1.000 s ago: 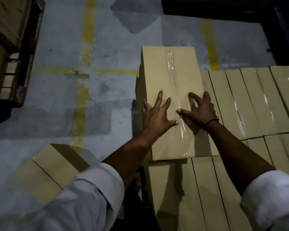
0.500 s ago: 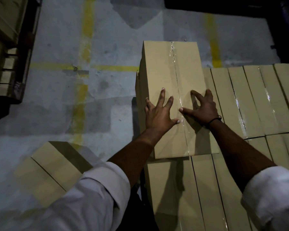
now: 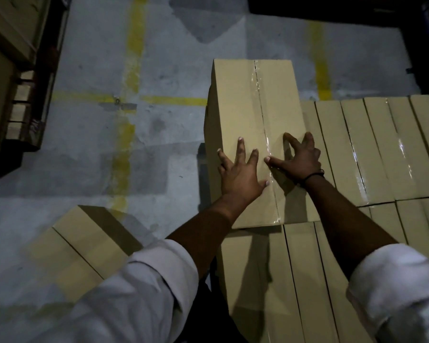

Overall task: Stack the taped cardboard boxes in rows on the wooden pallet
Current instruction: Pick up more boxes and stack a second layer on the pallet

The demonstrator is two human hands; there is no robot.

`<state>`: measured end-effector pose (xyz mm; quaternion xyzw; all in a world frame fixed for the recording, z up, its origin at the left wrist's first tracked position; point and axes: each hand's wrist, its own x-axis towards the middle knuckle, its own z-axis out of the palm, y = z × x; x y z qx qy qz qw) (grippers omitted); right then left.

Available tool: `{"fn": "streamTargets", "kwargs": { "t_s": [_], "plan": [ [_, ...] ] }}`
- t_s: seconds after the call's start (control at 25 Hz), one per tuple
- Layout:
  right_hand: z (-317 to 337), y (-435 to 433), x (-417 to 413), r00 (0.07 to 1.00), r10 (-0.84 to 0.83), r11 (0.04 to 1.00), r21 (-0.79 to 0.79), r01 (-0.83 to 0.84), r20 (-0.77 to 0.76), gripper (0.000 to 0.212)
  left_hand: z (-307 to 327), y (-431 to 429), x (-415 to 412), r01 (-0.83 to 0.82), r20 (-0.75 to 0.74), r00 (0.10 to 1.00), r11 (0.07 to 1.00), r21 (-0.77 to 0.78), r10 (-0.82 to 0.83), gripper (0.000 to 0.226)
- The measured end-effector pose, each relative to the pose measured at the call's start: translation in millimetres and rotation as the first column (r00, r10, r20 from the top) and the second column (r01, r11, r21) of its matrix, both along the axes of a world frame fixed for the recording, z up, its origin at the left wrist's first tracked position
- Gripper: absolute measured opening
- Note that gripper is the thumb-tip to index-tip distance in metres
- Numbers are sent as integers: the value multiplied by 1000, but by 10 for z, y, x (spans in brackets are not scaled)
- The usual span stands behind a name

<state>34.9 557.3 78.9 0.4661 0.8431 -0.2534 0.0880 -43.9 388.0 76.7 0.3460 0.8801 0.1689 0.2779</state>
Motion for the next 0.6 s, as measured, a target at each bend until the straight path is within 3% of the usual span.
{"fn": "streamTargets", "kwargs": {
  "t_s": [0.2, 0.6],
  "plan": [
    [-1, -452, 429, 992, -103, 995, -6, 104, 75, 104, 180, -351, 658, -5, 111, 994, 993, -121, 19, 103],
    [102, -438, 622, 997, -56, 998, 30, 54, 50, 91, 299, -321, 807, 40, 155, 988, 986, -159, -15, 106]
  ]
}}
